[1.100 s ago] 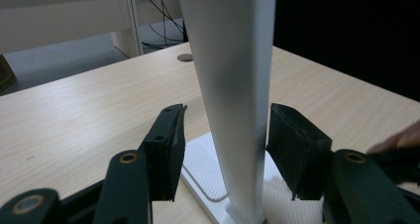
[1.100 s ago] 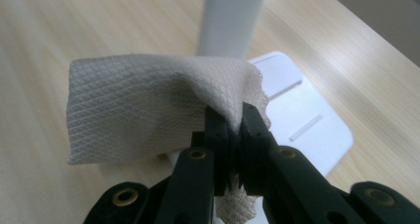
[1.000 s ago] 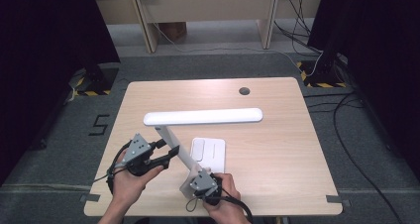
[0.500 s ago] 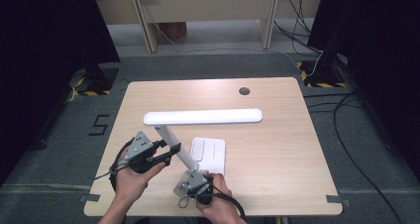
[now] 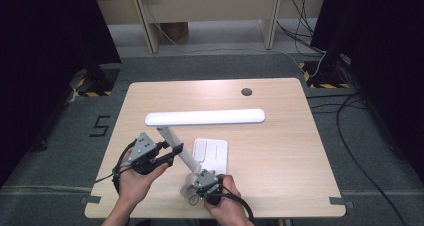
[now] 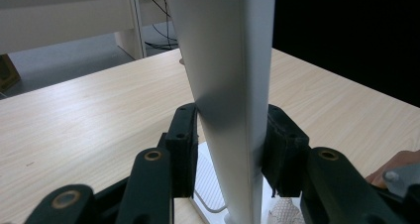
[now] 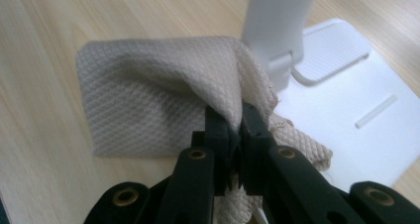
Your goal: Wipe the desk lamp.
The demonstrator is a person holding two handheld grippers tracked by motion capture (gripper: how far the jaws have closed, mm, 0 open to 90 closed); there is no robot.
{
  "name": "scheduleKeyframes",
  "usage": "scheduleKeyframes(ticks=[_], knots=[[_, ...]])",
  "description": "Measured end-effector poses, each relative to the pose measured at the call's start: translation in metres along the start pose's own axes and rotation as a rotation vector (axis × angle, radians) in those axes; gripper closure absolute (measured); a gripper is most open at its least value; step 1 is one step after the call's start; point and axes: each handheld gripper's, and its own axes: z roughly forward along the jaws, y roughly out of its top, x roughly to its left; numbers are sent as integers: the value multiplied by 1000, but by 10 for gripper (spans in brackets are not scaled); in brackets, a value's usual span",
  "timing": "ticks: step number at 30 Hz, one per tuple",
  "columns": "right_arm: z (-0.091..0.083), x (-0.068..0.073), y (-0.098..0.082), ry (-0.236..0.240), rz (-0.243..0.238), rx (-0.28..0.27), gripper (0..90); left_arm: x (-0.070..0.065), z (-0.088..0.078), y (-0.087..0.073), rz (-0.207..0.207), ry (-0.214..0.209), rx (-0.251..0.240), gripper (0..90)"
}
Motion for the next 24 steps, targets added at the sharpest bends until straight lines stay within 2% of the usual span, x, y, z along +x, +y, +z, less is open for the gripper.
scheduleKeyframes(ticks=[1, 3, 4, 8, 11, 13, 16, 17, 18, 24], knots=[[-1, -2, -2, 0, -11, 1, 858, 0, 0, 0, 0, 1, -1, 608], [-4, -5, -7, -3, 3, 7, 858, -1, 0, 0, 4, 3, -1, 608], [-5, -5, -9, 6, 40, 13, 858, -1, 0, 0, 3, 3, -2, 608], [-9, -13, -15, -6, 39, 13, 858, -1, 0, 0, 4, 4, -1, 608], [-12, -18, -18, 2, 70, 21, 858, -1, 0, 0, 5, 7, -1, 608], [-14, -21, -22, -3, 85, 26, 858, -1, 0, 0, 6, 6, 0, 608], [-17, -26, -27, -28, 77, 31, 859, -1, 0, 0, 7, 7, -1, 608], [-19, -27, -29, -24, 94, 37, 859, -1, 0, 0, 8, 8, -1, 607], [-20, -29, -30, -30, 84, 35, 858, -1, 0, 0, 7, 7, -1, 608], [-26, -37, -43, -46, 114, 43, 859, -1, 0, 0, 6, 8, -2, 608]])
